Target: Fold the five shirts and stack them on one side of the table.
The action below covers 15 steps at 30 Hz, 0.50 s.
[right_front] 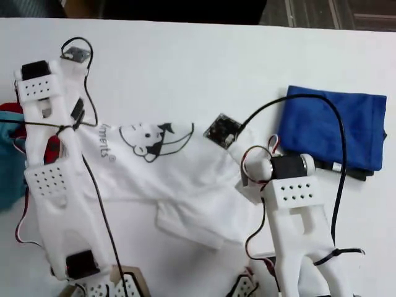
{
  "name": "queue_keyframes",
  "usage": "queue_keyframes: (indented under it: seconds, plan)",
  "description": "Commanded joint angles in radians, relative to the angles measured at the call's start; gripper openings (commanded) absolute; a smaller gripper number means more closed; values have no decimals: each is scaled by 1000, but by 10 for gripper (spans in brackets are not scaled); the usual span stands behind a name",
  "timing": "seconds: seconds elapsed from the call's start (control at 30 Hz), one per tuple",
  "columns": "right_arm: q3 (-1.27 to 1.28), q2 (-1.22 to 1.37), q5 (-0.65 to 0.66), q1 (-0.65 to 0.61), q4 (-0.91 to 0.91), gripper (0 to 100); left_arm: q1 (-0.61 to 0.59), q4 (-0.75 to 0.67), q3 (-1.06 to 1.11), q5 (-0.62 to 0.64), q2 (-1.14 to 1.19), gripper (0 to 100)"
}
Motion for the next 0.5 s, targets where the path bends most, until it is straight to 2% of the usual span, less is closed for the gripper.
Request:
queue_keyframes:
  seconds: [0.0, 0.07, 0.23, 0.37, 0.47]
  plan:
    - [-37, 10, -138, 1, -145, 227, -14, -2, -42, 0, -32, 29]
    - [-43, 51, -192, -8, -200, 226, -18, 14, -42, 2, -74, 59]
    - [-52, 282, -204, -53, -306, 226, -18, 55, -36, 0, -193, 199]
    - [-135, 449, -204, -59, -326, 226, -17, 63, 51, -3, -284, 210]
    - [-218, 532, -206, -54, -323, 226, -21, 63, 249, -8, -370, 209]
